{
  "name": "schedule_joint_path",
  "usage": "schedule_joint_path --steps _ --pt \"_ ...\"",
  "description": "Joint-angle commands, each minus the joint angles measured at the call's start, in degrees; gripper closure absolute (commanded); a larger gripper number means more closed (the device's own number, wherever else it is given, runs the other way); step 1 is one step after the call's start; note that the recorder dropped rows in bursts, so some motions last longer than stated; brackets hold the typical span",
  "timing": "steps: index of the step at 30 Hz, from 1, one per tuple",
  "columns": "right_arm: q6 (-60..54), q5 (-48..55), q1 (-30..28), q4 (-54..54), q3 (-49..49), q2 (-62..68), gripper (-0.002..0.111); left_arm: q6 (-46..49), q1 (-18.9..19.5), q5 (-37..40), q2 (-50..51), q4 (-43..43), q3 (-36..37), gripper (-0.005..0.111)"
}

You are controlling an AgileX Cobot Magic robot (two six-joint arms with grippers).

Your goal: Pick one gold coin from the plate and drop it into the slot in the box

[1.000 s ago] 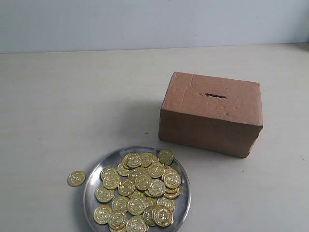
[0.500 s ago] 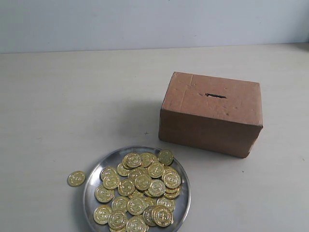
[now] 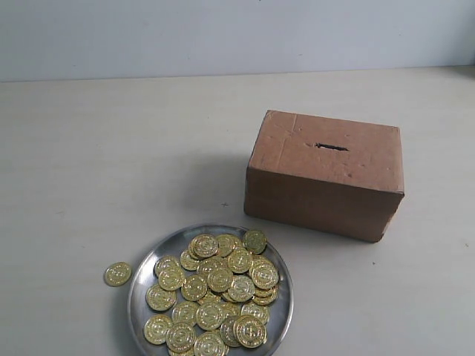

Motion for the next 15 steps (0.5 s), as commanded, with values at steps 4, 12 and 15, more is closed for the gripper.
schedule_joint_path --steps 4,12,15 --pt "-0.1 -0.2 -0.3 -0.6 7.3 -1.8 0.108 0.2 0.2 -3.9 -0.2 3.5 7.6 0.107" --pt "-0.1 3.8 -0.3 0.9 12.9 -1.8 0.108 0.2 0.2 -1.6 -0.2 25.0 7.7 0.107" --pt "-0.1 4.6 -0.3 0.9 12.9 -1.8 0.108 0.2 0.2 0.2 -0.2 25.5 7.7 0.107"
